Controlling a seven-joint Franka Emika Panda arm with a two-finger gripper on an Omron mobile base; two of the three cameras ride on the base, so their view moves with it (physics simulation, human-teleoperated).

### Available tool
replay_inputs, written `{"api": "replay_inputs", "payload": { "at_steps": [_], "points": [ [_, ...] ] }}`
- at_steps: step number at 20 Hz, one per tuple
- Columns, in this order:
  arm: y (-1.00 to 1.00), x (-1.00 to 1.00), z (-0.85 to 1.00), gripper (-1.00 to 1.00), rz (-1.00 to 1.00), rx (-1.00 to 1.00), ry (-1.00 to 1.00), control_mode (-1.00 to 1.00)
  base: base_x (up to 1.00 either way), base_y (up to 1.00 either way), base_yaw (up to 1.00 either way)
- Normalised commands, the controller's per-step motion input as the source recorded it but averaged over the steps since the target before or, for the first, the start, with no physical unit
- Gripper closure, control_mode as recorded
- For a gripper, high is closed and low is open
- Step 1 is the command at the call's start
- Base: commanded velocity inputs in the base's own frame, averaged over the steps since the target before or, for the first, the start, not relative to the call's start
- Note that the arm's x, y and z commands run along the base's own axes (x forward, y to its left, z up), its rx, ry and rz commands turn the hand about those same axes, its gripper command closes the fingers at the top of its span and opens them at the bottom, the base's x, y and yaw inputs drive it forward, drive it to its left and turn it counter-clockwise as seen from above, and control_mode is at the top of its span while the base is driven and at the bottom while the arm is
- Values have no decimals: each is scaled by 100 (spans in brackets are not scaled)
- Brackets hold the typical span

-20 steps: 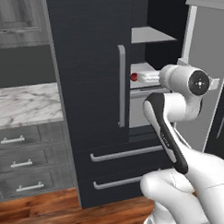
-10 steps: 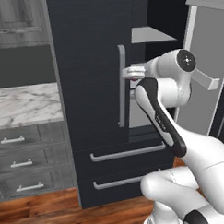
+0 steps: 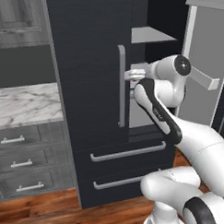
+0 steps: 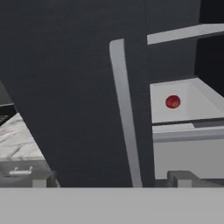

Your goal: Retrieve the orange and pear from the fridge and place them into the bowl on the dining table.

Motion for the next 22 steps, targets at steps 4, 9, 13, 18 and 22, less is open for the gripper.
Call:
{"api": "replay_inputs", "payload": {
  "at_steps": [4,9,13,18,22],
  "points": [
    [-5,85,-7,-100,0,0,11,-100,0,0,0],
    [3,71,0,-100,0,-1,9,-100,0,0,0],
    [0,71,-12,-100,0,0,0,-100,0,0,0],
    [0,75,-39,-100,0,-1,-1,-100,0,0,0],
    [3,76,-44,-100,0,-4,-3,-100,0,0,0]
  ]
}}
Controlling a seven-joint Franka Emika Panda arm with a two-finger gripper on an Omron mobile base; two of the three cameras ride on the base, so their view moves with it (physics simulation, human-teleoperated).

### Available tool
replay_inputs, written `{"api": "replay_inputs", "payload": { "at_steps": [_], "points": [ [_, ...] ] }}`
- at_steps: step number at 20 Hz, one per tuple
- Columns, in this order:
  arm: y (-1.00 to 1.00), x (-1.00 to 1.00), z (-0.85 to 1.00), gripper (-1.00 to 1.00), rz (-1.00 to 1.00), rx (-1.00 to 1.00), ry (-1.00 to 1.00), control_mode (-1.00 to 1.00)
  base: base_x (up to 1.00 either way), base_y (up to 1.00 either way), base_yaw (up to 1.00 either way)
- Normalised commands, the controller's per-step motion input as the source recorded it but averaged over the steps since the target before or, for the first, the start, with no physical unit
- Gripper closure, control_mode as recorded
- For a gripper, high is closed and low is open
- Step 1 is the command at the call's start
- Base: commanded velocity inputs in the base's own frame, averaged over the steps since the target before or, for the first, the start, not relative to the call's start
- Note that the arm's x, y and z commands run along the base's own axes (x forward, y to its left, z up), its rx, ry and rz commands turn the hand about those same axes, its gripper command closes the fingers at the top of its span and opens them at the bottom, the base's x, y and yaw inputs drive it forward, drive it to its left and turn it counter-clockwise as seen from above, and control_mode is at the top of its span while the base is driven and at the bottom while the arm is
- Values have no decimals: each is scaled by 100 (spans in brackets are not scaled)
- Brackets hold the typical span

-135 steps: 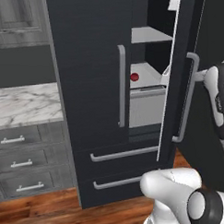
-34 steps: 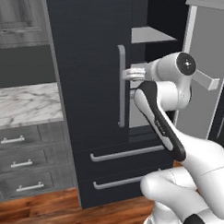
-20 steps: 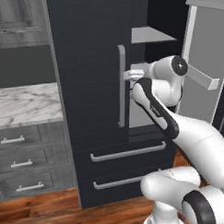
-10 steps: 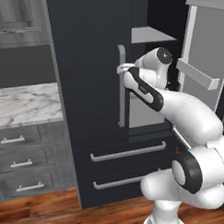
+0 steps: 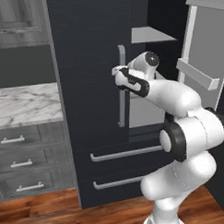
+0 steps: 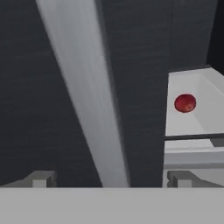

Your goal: Retrieve the orange and pear from the fridge and place them into the bowl on the dining table.

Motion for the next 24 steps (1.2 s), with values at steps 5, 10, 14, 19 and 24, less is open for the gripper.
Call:
{"api": "replay_inputs", "payload": {
  "at_steps": [5,10,14,19,24],
  "points": [
    [16,75,-35,-100,0,-6,-7,-100,0,0,0],
    [21,71,-30,-100,-2,-7,-8,-100,0,0,0],
    [3,70,-21,-100,-1,-2,-5,-100,0,0,0],
    [13,41,3,100,-3,0,5,-100,0,0,0],
    [24,-88,40,100,0,0,17,-100,0,0,0]
  ]
}}
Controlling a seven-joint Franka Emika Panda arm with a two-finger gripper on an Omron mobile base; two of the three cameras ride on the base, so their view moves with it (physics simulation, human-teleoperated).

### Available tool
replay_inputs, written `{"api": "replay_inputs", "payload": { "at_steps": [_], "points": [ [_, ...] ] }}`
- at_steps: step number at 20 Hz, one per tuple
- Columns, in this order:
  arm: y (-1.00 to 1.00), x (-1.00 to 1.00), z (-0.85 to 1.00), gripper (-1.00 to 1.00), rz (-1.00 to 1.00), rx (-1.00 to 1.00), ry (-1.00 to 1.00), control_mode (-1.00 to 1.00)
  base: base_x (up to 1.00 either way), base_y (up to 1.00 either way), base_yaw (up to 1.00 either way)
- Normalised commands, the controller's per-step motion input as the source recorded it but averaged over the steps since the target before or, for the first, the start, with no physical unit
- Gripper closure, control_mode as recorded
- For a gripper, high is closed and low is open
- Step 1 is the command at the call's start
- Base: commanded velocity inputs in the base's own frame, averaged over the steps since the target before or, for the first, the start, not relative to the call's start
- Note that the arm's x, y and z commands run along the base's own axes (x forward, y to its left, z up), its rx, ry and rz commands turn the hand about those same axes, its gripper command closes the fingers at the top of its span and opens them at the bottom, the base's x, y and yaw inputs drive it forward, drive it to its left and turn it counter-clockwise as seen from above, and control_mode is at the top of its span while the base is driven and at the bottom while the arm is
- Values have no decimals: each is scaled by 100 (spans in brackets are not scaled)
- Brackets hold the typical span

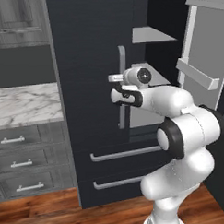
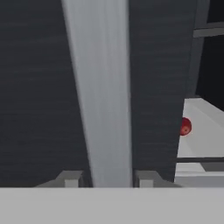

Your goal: Retrieve the orange and pear from the fridge and place them into the bowl on the dining table.

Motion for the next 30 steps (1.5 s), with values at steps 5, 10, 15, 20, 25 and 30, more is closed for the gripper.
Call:
{"api": "replay_inputs", "payload": {
  "at_steps": [5,10,15,20,25,30],
  "points": [
    [58,-100,42,100,0,3,16,-100,0,0,0],
    [90,-100,31,100,0,2,11,-100,0,0,0],
    [96,-92,1,100,-2,4,7,-100,0,0,0],
    [70,-70,6,100,-2,1,5,-100,0,0,0],
    [26,-61,27,-100,0,1,7,-100,0,0,0],
    [-24,-93,66,-100,-5,32,-5,-100,0,0,0]
  ]
}}
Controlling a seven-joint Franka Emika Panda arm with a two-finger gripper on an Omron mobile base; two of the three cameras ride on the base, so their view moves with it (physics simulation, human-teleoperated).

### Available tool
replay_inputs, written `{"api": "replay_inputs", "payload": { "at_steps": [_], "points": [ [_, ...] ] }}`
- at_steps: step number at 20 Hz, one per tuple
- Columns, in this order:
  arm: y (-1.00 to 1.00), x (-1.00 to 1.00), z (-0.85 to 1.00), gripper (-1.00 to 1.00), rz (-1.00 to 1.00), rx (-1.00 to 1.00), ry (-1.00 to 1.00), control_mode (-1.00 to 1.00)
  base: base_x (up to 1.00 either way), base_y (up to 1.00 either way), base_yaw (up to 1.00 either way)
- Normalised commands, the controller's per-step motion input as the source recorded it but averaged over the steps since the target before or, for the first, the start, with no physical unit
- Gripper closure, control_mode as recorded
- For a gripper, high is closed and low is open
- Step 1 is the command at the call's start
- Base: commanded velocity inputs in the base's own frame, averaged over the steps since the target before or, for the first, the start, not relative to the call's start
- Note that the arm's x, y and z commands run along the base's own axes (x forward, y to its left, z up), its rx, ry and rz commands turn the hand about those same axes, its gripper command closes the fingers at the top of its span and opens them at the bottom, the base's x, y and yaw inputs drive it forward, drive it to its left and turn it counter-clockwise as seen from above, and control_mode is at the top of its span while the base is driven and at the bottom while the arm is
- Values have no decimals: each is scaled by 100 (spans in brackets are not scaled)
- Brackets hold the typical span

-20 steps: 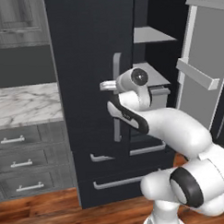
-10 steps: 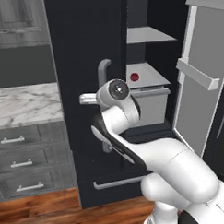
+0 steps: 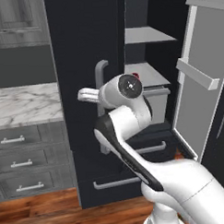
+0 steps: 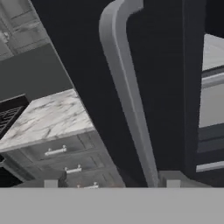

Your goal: Retrieve the orange and pear from the fridge and place them into the bowl on the dining table.

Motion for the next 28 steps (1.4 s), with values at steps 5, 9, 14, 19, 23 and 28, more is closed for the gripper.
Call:
{"api": "replay_inputs", "payload": {
  "at_steps": [5,9,14,19,23,28],
  "points": [
    [-84,-86,68,-100,-8,44,-15,-100,0,0,0],
    [-96,-49,48,-100,-14,40,-6,-100,0,0,0],
    [-87,-24,55,-100,-14,45,2,-100,0,0,0],
    [-56,-3,51,-100,-12,39,12,-100,0,0,0],
    [-8,8,37,-100,-13,31,30,-100,0,0,0],
    [-1,31,1,-100,-8,27,27,-100,0,0,0]
  ]
}}
